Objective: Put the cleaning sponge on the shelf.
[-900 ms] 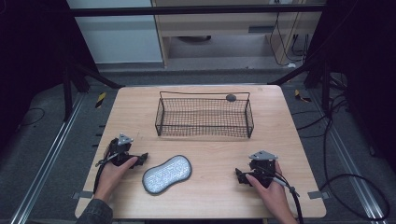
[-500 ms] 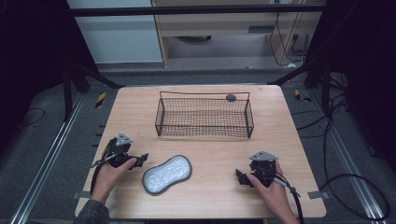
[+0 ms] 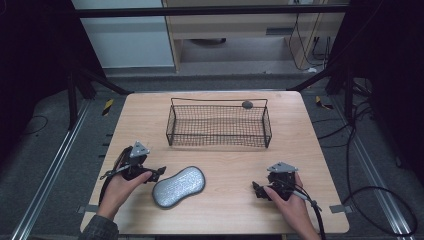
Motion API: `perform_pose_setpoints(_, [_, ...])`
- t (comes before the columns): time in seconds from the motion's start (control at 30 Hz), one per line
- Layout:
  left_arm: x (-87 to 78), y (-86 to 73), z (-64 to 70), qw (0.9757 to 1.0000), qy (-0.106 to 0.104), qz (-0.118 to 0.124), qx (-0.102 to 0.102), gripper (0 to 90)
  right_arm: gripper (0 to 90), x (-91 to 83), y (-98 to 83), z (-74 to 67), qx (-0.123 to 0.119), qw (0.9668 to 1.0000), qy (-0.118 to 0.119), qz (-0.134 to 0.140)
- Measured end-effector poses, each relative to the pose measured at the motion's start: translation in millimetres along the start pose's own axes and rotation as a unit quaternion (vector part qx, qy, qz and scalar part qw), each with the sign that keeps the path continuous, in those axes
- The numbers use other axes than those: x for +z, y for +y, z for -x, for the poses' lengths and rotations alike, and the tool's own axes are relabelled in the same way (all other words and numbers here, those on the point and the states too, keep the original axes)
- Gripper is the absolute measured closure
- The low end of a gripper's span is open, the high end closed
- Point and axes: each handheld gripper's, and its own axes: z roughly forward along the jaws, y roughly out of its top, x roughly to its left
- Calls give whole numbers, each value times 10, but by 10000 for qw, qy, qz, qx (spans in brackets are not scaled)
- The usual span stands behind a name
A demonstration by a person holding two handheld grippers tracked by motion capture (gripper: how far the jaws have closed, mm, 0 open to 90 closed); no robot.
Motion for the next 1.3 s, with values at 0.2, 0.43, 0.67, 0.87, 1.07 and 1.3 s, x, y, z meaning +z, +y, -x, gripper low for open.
perform_pose_setpoints(0.2, [-34, 75, 107, 9997, -149, -140, 100, 30, 3, -2, -3, 4, -17, 10000, 16, 4])
perform_pose_setpoints(0.43, [-63, 131, 222, 9996, -192, -101, 176, 30, 3, -6, -5, 2, 0, 10000, 14, 2])
perform_pose_setpoints(0.67, [-71, 138, 328, 9976, -277, -354, 528, 30, 4, -4, -9, 3, -29, 10000, -10, 9])
perform_pose_setpoints(0.87, [15, 149, 348, 9949, -411, -662, 639, 32, 4, -4, -9, 4, -35, 10000, -11, 9])
perform_pose_setpoints(1.07, [66, 185, 430, 9920, -438, -901, 774, 27, 4, -4, -8, 4, -36, 10000, -15, 11])
perform_pose_setpoints(1.3, [109, 230, 540, 9875, -550, -1102, 980, 34, 4, -3, -9, 4, -33, 10000, -13, 12])
